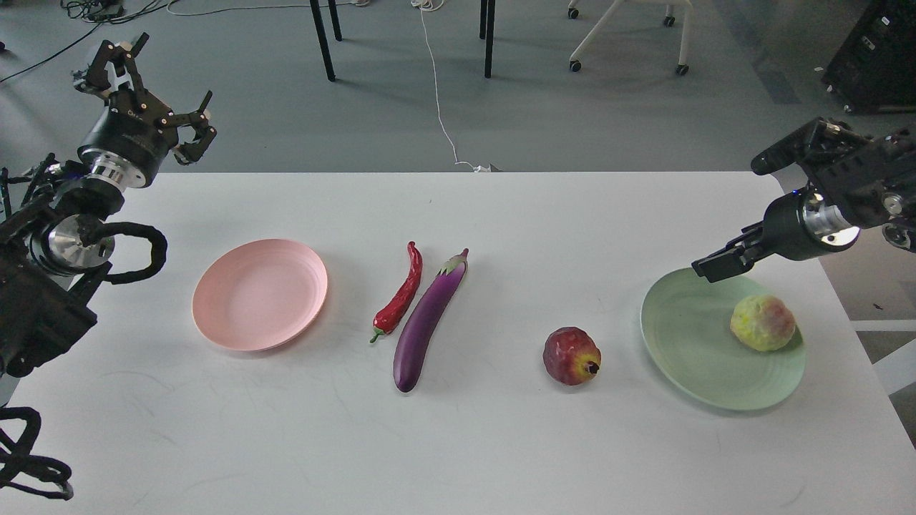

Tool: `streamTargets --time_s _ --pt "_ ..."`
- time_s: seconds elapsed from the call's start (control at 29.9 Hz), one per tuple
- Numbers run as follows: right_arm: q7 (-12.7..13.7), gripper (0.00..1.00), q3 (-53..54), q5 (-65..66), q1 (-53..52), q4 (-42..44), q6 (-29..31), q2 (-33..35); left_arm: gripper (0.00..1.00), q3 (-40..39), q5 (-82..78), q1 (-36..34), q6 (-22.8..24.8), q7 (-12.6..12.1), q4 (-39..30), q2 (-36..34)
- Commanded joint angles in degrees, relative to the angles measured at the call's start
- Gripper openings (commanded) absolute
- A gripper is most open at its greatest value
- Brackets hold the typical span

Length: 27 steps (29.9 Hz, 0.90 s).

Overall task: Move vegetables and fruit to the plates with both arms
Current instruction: 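Move the right hand to the red fruit and grasp it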

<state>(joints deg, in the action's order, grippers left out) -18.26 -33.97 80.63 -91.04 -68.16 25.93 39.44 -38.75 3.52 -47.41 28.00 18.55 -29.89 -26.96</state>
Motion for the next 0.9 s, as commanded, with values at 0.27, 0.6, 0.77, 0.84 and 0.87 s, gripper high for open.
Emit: streamTargets --time_s 0.27,0.6,0.77,0.84,0.87 --pt "-0.02 0.95 -1.18 -6.71 -0.01 -3.56 0.09 -12.28 0.99 0.25 0.00 0.04 0.00 0.00 0.00 -1.43" --pt "-0.20 0.92 -3.99 -10.76 1.57 -2.85 0.09 -19.13 0.99 0.43 0.00 0.13 0.00 0.00 0.00 -1.43" --pt "-0.11 0.90 -6.09 -10.41 2.10 -2.94 0.18 -19.84 0.99 0.60 -0.27 -0.22 0.00 -0.18 0.00 -1.17" --pt "-0.11 0.84 -7.94 -10.14 2.62 -2.68 0.18 -20.28 0.99 0.69 -0.35 -0.92 0.00 -0.35 0.09 -1.26" --pt "-0.11 0.78 -8.12 -10.14 2.97 -2.50 0.18 -20.28 0.99 0.69 -0.35 -1.27 0.00 -0.44 0.09 -1.43"
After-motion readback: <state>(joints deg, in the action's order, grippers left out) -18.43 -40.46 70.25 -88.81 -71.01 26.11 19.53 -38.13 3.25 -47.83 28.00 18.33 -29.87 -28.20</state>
